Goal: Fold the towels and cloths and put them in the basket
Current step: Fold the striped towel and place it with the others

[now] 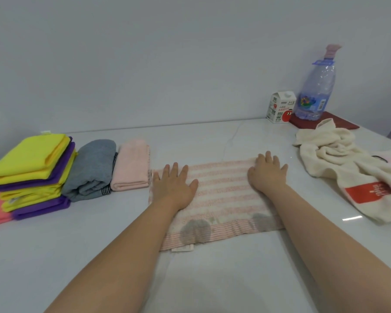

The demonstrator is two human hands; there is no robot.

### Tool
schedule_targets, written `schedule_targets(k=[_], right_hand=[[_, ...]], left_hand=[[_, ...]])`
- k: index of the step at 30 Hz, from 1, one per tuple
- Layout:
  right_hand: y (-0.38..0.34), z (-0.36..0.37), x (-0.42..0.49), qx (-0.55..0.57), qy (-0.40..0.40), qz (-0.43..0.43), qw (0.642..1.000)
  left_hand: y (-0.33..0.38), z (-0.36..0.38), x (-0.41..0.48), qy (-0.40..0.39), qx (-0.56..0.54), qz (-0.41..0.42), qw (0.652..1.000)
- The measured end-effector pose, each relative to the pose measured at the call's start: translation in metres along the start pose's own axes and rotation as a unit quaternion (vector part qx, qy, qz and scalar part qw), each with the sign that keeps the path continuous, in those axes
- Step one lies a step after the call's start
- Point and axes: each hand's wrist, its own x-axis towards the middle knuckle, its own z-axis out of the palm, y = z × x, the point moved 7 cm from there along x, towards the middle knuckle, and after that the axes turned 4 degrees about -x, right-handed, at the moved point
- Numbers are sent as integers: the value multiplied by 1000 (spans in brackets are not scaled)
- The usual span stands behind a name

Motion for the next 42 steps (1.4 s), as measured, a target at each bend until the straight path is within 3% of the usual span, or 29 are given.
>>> schedule_targets(k=[3, 9, 14, 18, 21, 25, 26, 28, 31, 33, 35, 38, 42], right_hand=[[-7, -8, 13, 18, 11, -47, 999], [-6, -30, 39, -41, -19, -48, 998], [-14, -67, 35, 164, -33, -87, 982], [-38, -90, 7, 349, -126, -123, 920], [-64, -107, -23, 429, -215, -178, 859], [-94, -120, -54, 516, -343, -207, 757], [-100, -123, -60, 521, -355, -217, 745], [-110, -136, -66, 516, -315, -236, 761], [-120, -164, -67, 462, -147, -257, 836], [-130, -185, -71, 388, -24, -269, 881], [-139, -199, -76, 331, 56, -276, 900], [-151, -207, -81, 329, 69, -276, 900], [-152, -213, -82, 399, 63, -249, 880]], left_hand=[[0, 0, 0, 3, -2, 1, 1000], [0, 1, 1, 6, -9, 5, 1000], [4, -6, 1, 29, -33, 29, 999], [9, -27, -7, 68, -83, 82, 991], [10, -51, -14, 55, -233, 83, 967], [5, -76, -30, -62, -465, 40, 882], [2, -82, -36, -99, -495, 46, 862], [-3, -92, -48, -178, -532, 77, 824], [-6, -107, -62, -262, -535, 109, 796], [-4, -120, -67, -260, -520, 120, 805], [-1, -132, -70, -240, -519, 127, 810], [3, -145, -71, -188, -496, 118, 840], [-4, -158, -62, -52, -398, 79, 912]])
